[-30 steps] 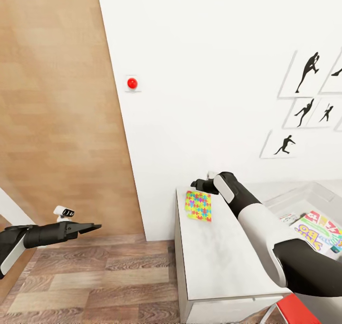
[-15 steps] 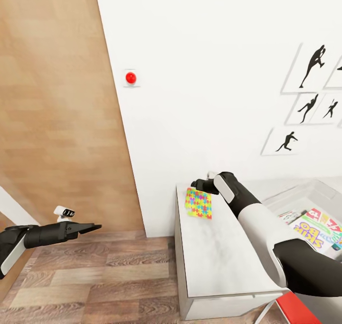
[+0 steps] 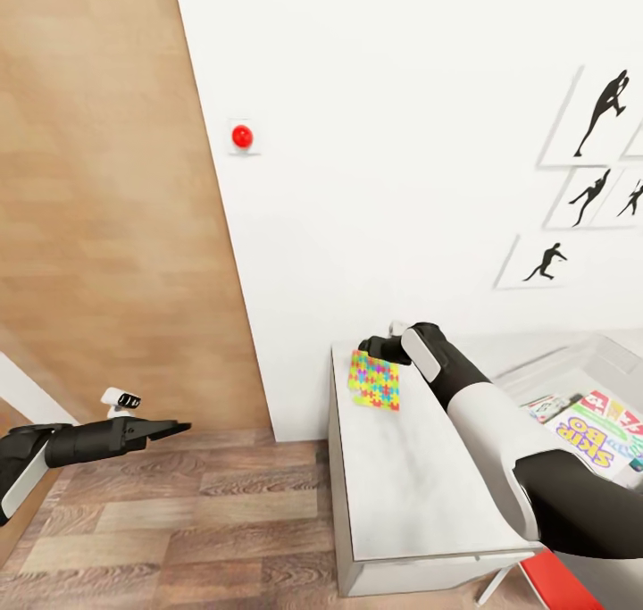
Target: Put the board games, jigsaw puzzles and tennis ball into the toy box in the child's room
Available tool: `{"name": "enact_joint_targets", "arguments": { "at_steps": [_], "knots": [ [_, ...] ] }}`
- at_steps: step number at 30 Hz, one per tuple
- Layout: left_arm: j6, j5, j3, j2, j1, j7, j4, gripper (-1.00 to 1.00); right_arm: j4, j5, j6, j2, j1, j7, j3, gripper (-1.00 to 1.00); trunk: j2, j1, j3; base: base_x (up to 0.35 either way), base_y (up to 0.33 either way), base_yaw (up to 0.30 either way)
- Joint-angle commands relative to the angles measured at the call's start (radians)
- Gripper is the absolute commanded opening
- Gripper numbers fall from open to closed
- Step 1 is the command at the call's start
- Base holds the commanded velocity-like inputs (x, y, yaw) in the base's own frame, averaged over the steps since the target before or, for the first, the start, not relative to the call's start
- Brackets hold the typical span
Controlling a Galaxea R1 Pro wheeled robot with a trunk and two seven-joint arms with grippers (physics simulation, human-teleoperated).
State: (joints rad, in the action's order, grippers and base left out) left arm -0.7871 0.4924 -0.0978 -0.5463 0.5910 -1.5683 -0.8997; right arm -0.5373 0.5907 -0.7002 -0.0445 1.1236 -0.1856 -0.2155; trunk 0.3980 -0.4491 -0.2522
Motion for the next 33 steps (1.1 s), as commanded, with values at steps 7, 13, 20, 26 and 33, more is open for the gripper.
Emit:
{"name": "enact_joint_targets", "arguments": {
  "at_steps": [7, 13, 20, 26, 33],
  "knots": [
    [-0.009, 0.005, -0.005, -0.001, 0.001, -0.002, 0.0, 1.0, -0.015, 0.011, -0.002, 0.003, 0.001, -0.009, -0.006, 1.0, 0.002, -0.001, -0.014, 0.129, 0.0, 0.0],
    [-0.009, 0.005, -0.005, -0.001, 0.001, -0.002, 0.0, 1.0, -0.016, 0.011, -0.002, 0.003, 0.001, -0.009, -0.006, 1.0, 0.002, -0.001, -0.024, 0.015, 0.0, 0.0],
    [-0.01, 0.005, -0.005, -0.001, 0.001, -0.002, 0.0, 1.0, -0.016, 0.011, -0.002, 0.003, 0.001, -0.009, -0.006, 1.0, 0.002, -0.001, -0.035, 0.124, 0.0, 0.0],
    [-0.009, 0.005, -0.005, -0.001, 0.001, -0.002, 0.0, 1.0, -0.016, 0.011, -0.002, 0.004, 0.001, -0.009, -0.006, 1.0, 0.002, -0.001, -0.045, 0.055, 0.0, 0.0],
    [-0.009, 0.004, -0.005, -0.001, 0.001, -0.002, 0.0, 1.0, -0.015, 0.012, -0.001, 0.018, 0.001, -0.009, -0.005, 1.0, 0.002, -0.001, -0.057, 0.006, 0.0, 0.0]
  ]
}}
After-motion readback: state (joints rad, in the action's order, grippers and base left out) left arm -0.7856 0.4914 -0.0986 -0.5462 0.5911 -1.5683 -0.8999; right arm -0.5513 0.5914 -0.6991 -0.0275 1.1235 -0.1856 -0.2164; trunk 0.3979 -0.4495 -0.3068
